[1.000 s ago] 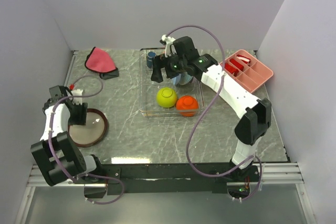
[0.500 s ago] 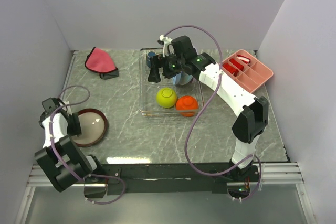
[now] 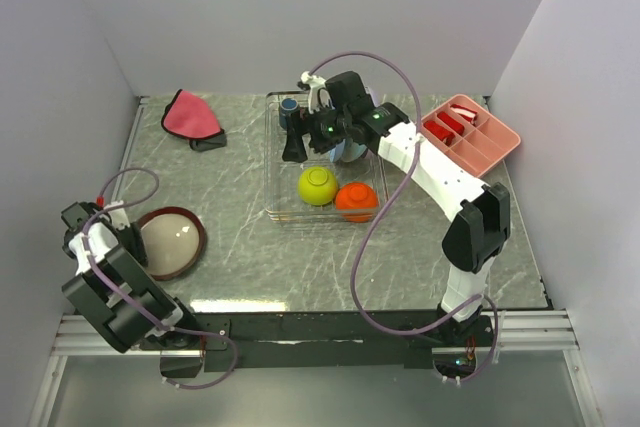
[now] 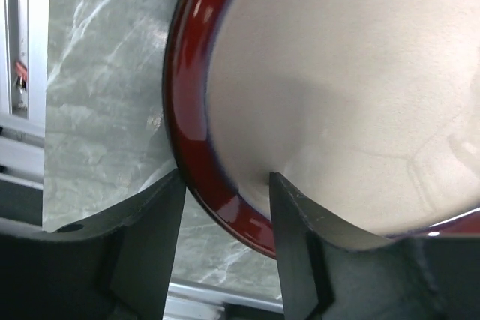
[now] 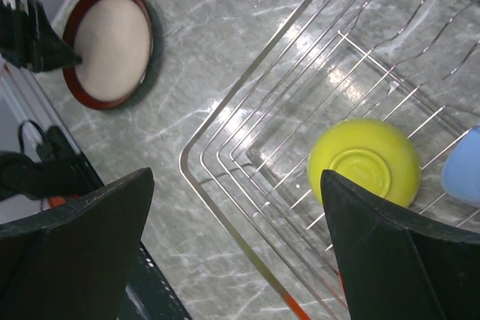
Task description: Load the mixed dishes into the dish rack
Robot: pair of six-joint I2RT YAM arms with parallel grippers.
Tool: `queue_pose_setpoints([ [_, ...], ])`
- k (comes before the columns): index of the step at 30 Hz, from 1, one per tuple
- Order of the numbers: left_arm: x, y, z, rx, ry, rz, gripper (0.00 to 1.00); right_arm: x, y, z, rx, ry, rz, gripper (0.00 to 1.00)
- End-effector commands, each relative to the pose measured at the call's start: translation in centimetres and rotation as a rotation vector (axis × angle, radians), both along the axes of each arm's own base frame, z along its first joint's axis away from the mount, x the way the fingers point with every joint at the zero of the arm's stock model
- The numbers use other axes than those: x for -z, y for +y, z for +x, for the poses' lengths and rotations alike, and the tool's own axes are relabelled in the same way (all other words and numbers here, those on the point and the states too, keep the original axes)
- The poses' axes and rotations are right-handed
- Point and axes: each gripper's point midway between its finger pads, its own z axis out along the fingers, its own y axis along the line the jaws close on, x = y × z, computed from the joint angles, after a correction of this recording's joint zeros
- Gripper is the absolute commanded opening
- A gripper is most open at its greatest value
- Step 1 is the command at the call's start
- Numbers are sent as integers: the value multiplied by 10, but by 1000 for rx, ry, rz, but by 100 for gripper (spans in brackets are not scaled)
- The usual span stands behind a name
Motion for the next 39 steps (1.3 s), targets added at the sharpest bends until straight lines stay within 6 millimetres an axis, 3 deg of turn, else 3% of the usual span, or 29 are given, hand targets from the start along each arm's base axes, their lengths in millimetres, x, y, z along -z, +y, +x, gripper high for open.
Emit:
queue_pose_setpoints([
  [1, 10, -9, 6, 91, -57, -19, 52, -13, 15, -11, -164, -117, 2, 100],
  [3, 14, -9, 7, 88, -45, -33, 47, -2, 38, -14, -230, -125, -28, 100],
  [7, 21, -11, 10, 96, -32, -79, 19, -5, 76, -21, -288, -120, 22, 100],
  [11, 19, -7, 21, 99, -57, -88, 1, -5, 104, -30, -323, -128, 63, 100],
  [13, 17, -6, 25, 103, -73, -90, 1, -10, 118, -37, -379, -142, 85, 100],
  [15, 13, -3, 30, 101, -86, -87, 1, 3, 132, -45, -460, -118, 98, 100],
  [16, 10, -5, 34, 114, -108, -102, 1, -10, 139, -46, -501, -147, 130, 100],
  [17, 2, -1, 40, 123, -129, -87, 1, 5, 146, -45, -523, -117, 127, 100],
  [19, -11, -1, 46, 136, -165, -85, 1, -4, 155, -46, -566, -132, 171, 100],
  [22, -44, -8, 66, 232, -292, -83, 1, 0, 167, -44, -596, -144, 197, 100],
  [23, -64, -13, 76, 302, -371, -70, 1, 4, 170, -43, -603, -142, 202, 100],
  [27, -104, -28, 86, 452, -500, -32, 1, 14, 179, -50, -634, -99, 226, 100],
  [28, -113, -31, 86, 469, -509, -36, 1, 25, 181, -51, -638, -70, 224, 100],
  [33, -128, -50, 84, 576, -549, -97, 1, 47, 194, -60, -675, 6, 250, 100],
  [36, -130, -57, 81, 612, -553, -121, 1, 65, 205, -59, -679, -7, 253, 100],
  [39, -128, -63, 78, 649, -550, -148, 1, 70, 217, -55, -669, -85, 273, 100],
])
